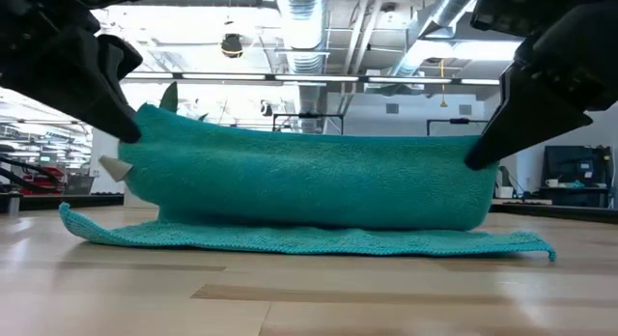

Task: Roll microfiber towels into tight, uniform cylinder then place into a basket
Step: Roll the blue microfiber cloth

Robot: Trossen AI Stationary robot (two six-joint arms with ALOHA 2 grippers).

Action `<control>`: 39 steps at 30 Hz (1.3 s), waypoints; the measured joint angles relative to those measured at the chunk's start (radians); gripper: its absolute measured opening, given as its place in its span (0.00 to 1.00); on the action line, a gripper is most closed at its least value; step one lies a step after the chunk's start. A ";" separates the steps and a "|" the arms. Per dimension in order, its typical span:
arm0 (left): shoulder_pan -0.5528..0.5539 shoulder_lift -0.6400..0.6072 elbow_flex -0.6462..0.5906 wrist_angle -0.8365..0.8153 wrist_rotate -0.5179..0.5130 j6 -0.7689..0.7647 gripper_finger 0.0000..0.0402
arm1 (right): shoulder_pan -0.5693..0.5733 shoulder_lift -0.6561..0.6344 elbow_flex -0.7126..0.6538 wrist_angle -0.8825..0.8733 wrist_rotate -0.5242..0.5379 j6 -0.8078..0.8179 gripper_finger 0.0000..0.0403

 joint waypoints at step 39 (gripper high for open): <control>0.002 0.000 0.000 0.003 0.028 -0.017 0.25 | 0.015 0.000 0.000 0.154 -0.111 -0.052 0.11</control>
